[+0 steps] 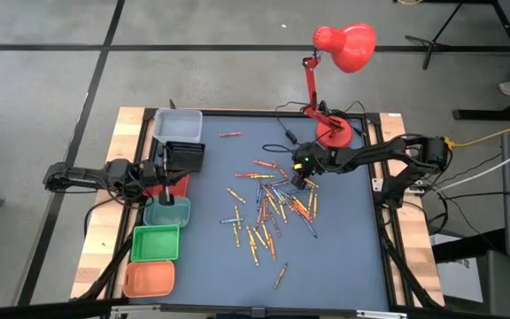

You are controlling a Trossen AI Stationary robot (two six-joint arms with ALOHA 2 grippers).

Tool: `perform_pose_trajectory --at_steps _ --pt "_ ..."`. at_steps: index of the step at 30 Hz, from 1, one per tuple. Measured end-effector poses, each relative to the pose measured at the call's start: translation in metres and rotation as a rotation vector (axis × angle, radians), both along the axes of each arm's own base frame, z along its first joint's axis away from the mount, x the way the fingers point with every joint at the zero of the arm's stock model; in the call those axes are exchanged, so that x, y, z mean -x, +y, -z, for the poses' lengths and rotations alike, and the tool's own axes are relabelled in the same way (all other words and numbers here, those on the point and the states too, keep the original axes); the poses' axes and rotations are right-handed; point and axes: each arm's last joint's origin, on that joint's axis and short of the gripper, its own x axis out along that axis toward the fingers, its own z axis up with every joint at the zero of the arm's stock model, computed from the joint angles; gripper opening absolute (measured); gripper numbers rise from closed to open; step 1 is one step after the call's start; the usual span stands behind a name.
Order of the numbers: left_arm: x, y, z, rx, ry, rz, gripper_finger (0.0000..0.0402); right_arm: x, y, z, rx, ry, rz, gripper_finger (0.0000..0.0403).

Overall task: Sort crayons
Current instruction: Put the orange crayon into the transparent bin

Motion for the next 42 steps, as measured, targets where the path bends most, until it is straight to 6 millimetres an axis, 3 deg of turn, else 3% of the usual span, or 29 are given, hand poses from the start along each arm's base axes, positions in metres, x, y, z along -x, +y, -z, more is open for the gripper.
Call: perform_pose_trajectory --at_steps 7,14,19,26,34,42 --pt "-0.003 0.0 -0.002 0.051 -0.023 0.011 0.0 -0.009 -0.003 -0.009 0.009 -0.027 0.0 0.0013" --pt "-0.012 0.0 -0.004 0.057 -0.029 -0.02 0.0001 -0.032 -0.009 -0.037 0.044 -0.131 -0.047 0.0014" --pt "-0.019 0.001 -0.004 0.068 -0.021 -0.072 0.0034 -0.049 -0.012 -0.061 0.046 -0.229 -0.126 0.0015" --pt "-0.029 0.005 -0.002 0.129 -0.027 -0.106 0.0092 -0.068 -0.014 -0.091 0.076 -0.525 -0.269 0.0016" --pt "-0.042 0.015 0.004 0.186 -0.031 -0.152 0.0097 -0.076 -0.012 -0.117 0.128 -0.807 -0.402 0.0016" --pt "-0.083 0.022 -0.014 0.16 0.044 -0.179 0.0096 -0.077 -0.012 -0.121 0.144 -0.845 -0.414 0.0017"
